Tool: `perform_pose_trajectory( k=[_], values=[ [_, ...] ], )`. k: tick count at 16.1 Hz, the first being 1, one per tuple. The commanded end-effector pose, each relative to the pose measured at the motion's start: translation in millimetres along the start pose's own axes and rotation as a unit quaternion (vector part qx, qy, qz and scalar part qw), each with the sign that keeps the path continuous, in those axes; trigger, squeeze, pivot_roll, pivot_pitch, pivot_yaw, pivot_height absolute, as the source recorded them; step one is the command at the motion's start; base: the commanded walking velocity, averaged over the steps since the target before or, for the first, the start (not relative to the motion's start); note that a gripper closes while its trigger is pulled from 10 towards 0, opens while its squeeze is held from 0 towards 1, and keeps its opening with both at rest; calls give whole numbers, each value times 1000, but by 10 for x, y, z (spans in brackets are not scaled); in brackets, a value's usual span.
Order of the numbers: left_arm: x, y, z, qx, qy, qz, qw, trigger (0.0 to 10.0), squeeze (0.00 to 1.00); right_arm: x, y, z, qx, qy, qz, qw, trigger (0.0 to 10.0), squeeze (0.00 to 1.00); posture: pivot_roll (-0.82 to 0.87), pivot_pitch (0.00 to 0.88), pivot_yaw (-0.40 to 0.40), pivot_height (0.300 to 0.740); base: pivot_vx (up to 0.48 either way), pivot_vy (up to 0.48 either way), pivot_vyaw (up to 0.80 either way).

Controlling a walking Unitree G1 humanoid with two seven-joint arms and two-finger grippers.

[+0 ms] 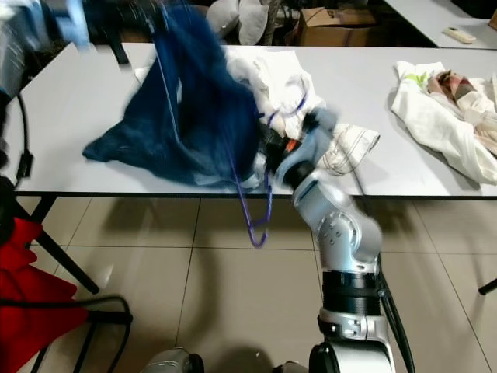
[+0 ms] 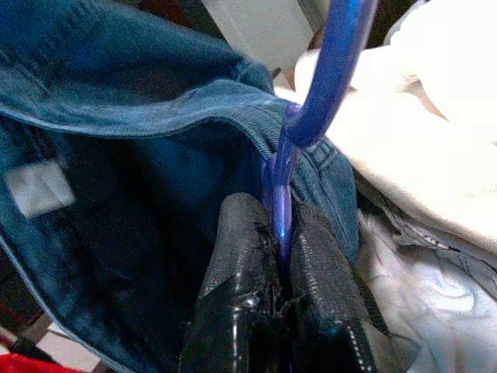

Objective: Hang hanger

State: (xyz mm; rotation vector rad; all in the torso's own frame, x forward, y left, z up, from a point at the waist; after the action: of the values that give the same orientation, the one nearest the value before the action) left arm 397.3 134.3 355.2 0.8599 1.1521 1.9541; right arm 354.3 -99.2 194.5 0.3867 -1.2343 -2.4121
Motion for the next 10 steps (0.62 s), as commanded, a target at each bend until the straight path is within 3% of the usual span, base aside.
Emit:
perform_pose_trajectory(
  k=[1, 3, 4, 5, 6, 8, 10],
  values=[
    [-54, 105, -104, -2, -29, -18, 999, 0, 0, 16, 23, 67, -8, 13, -6, 1000, 10000, 0, -24, 0, 76, 723, 0, 0, 0],
    [-188, -7, -338, 22, -77, -12, 997, 0, 0, 23, -36, 48, -43, 8, -3, 999, 10000, 0, -23, 0, 77, 723, 0, 0, 0],
    [-242, -173, -515, 17, -111, 16, 994, 0, 0, 12, -34, 0, -80, -5, -13, 997, 10000, 0, -24, 0, 81, 723, 0, 0, 0],
    [-244, -243, -573, 17, -122, 29, 992, 0, 0, 3, -8, -25, -104, -9, -25, 994, 10000, 0, -24, 0, 81, 723, 0, 0, 0],
    [-215, -378, -686, 23, -139, 54, 989, 0, 0, -10, 38, -77, -159, -16, -47, 986, 10000, 0, -16, 0, 78, 723, 0, 0, 0],
    [-195, -498, -749, 32, -144, 75, 986, 0, 0, -31, 35, -102, -185, -18, -52, 981, 10000, 0, -13, 0, 77, 723, 0, 0, 0],
    [-124, -632, -929, 58, -176, 93, 978, 0, 0, -88, 88, -71, -224, -7, -79, 971, 10000, 0, -4, 0, 75, 723, 0, 0, 0]
  ],
)
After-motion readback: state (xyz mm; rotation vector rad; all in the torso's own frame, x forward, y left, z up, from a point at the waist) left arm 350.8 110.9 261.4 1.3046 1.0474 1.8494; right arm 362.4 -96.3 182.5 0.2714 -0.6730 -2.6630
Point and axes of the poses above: a point about 5 cm out from each wrist's last joint towards the gripper, its own x axis pointing back from the gripper into the wrist, its own y axis along the axis of the wrist's last joint, z = x × y, the point moved 3 cm from there along -x, pointing out of the wrist towards the gripper, and after that the axes turned 2 degrees about -x, right-handed, at the moved point
